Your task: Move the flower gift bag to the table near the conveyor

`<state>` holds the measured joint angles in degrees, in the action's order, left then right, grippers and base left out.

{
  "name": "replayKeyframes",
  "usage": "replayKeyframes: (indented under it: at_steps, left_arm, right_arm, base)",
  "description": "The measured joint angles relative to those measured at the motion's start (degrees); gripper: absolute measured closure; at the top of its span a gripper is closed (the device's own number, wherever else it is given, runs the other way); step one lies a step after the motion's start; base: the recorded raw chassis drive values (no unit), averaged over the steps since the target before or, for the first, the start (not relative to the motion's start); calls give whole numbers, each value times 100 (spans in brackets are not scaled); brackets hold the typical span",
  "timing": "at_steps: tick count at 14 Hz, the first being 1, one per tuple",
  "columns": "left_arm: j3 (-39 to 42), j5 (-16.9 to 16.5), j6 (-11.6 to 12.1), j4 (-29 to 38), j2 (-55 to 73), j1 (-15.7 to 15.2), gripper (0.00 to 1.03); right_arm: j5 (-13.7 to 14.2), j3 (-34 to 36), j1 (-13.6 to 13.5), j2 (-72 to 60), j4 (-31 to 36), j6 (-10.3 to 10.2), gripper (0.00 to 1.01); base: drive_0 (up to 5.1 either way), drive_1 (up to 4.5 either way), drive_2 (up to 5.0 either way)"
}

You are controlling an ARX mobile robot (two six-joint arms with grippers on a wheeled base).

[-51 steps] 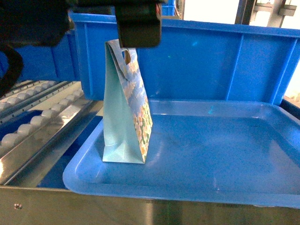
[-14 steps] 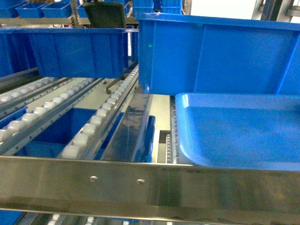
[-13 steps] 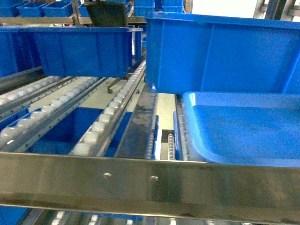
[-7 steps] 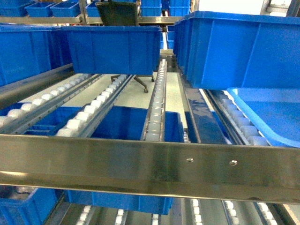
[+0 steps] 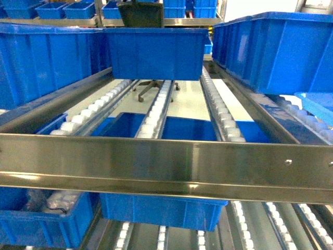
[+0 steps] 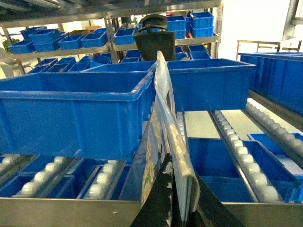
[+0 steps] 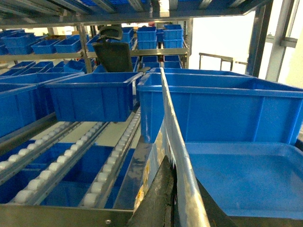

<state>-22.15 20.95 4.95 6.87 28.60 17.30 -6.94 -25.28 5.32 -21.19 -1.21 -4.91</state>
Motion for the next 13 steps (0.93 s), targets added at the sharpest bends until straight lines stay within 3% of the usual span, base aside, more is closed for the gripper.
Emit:
replayKeyframes:
  at_steps: [13]
  left_arm:
    - [0, -2, 0, -4, 0, 0, 101]
  right_arm:
    - [0, 2, 0, -4, -15, 0, 99]
  base:
    - [-482, 113, 357]
